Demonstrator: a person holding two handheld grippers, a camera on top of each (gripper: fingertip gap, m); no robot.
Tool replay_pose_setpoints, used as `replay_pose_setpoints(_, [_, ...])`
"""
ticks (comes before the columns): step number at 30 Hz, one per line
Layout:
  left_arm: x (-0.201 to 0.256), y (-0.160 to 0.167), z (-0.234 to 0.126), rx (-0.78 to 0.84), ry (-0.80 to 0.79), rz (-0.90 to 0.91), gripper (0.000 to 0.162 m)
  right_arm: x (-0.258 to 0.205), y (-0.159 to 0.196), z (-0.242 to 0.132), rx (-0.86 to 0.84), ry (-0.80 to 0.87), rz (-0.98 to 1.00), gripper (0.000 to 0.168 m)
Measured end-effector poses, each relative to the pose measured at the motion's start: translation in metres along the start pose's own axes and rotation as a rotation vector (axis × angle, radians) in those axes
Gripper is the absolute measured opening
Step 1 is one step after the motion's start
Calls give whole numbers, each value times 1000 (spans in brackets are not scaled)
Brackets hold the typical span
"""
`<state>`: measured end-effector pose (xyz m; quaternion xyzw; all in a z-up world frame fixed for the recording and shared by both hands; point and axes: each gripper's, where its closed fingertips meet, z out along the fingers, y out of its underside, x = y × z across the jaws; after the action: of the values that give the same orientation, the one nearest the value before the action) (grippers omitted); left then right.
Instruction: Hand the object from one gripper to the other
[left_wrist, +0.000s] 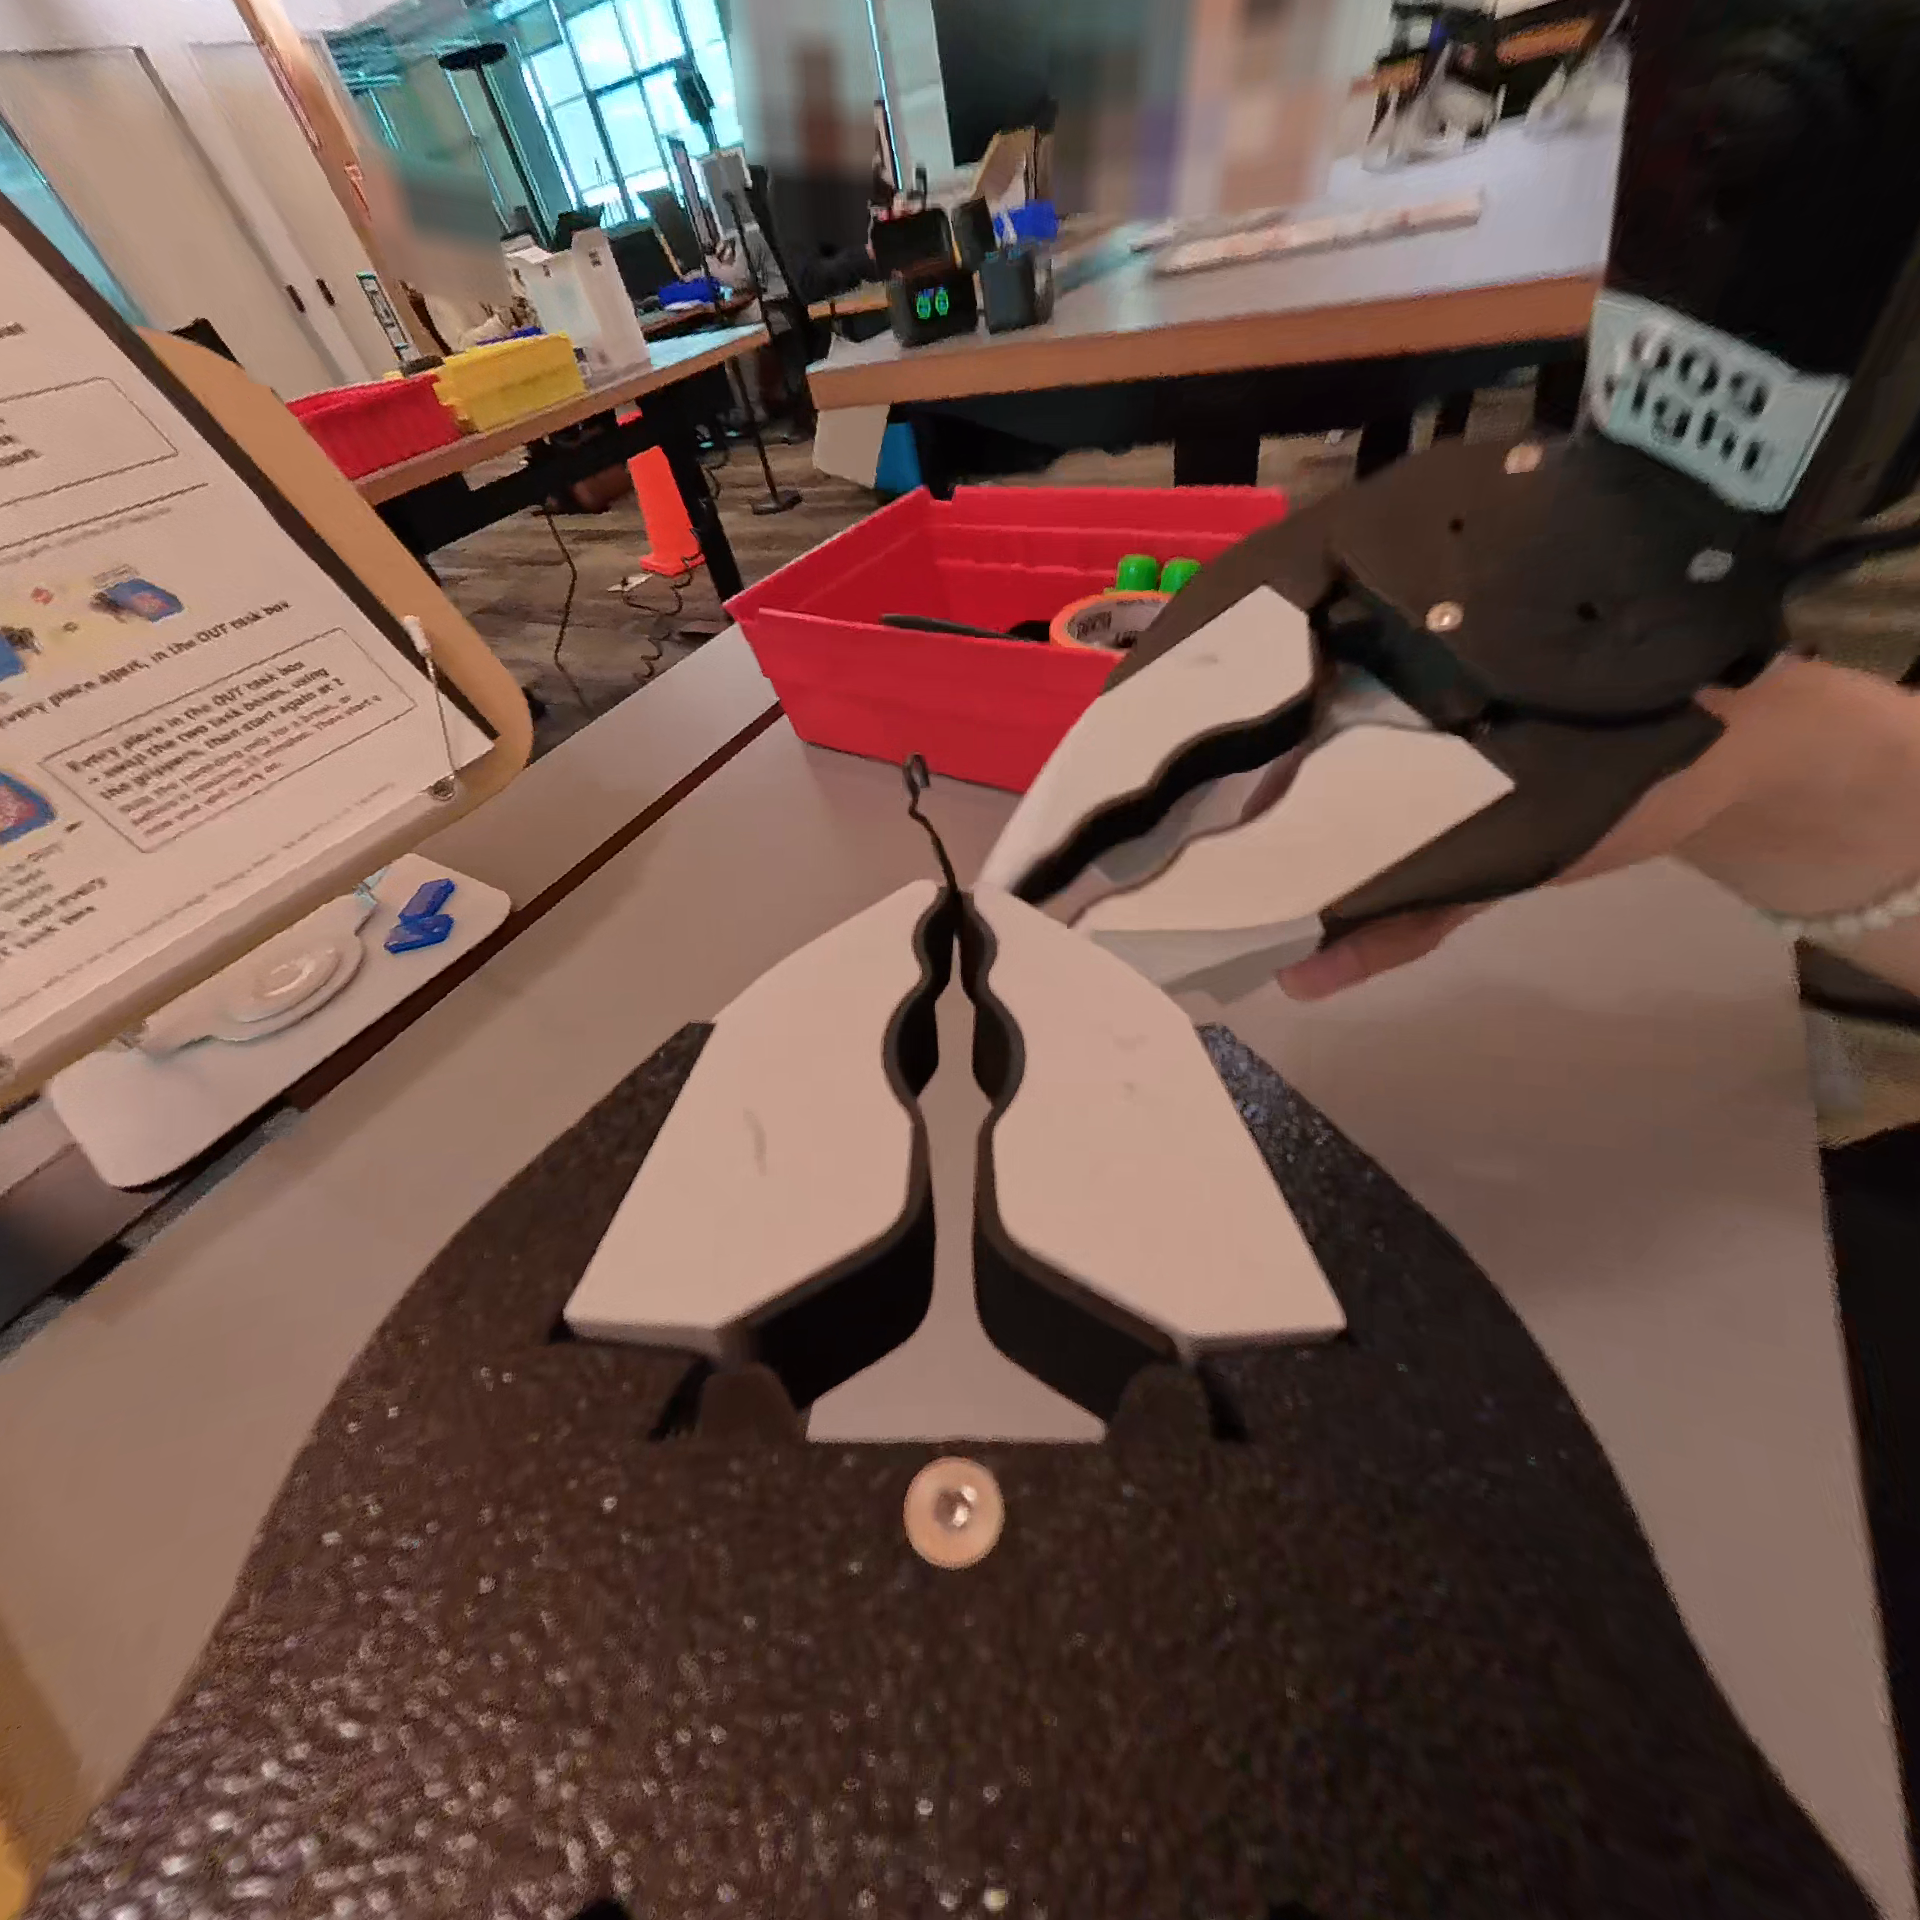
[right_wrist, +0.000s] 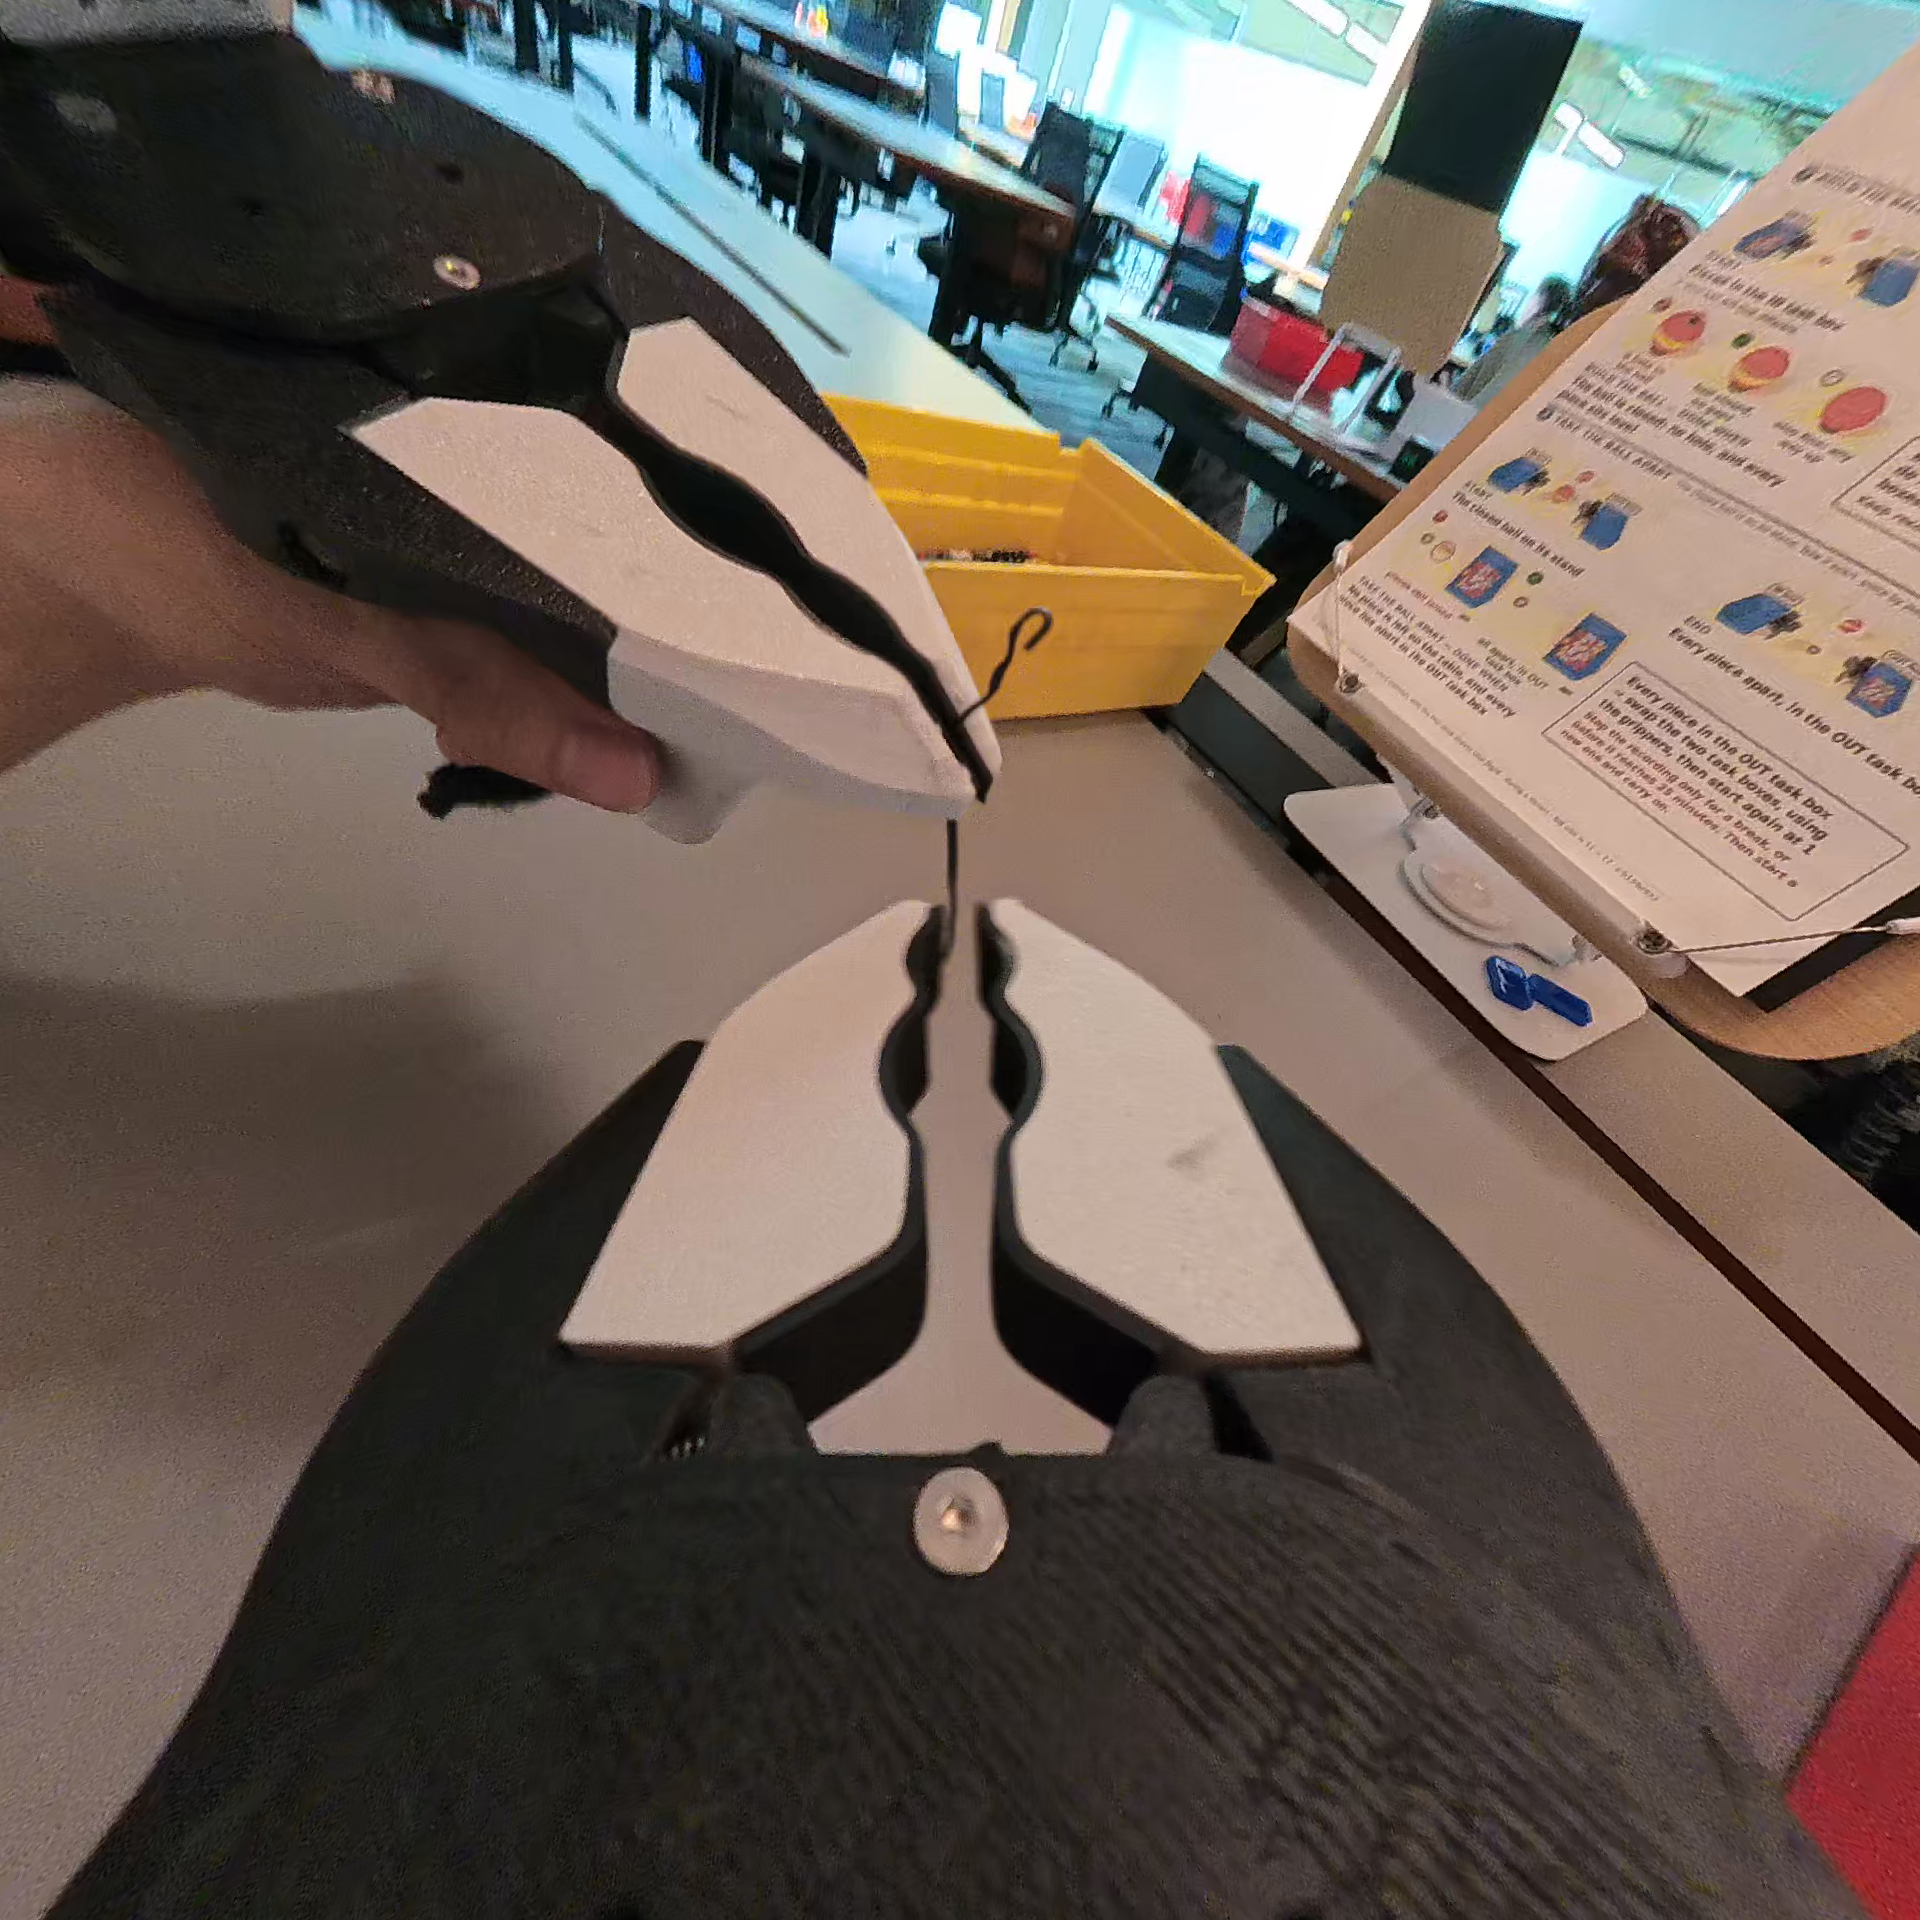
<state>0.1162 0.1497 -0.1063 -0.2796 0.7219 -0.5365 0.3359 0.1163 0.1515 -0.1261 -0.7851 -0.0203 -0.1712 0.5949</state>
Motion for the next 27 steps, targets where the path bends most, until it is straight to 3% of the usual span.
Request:
replay_pose_setpoints(1, [-2, -3, -1, 23, 6, -39, 0, 3, -2, 0, 22, 8, 21, 23])
replay_pose_setpoints(5, [-21, -17, -11, 164, -26, -265, 0, 10, -1, -3, 47, -1, 124, 54])
replay_pose_setpoints(9, [-29, -24, -18, 309, 90, -619, 0, 10, -22, -12, 213, 18, 131, 50])
replay_pose_setpoints(14, [-19, -29, -15, 381, 330, -987, 0, 4, -54, -28, 455, 124, -108, 37])
replay_pose_setpoints(21, [0, -30, -10, 319, 443, -1060, 0, -5, -51, -28, 439, 173, -261, 23])
replay_pose_setpoints(27, [10, -30, -6, 280, 420, -1003, 0, -1, -52, -34, 421, 243, -258, 1])
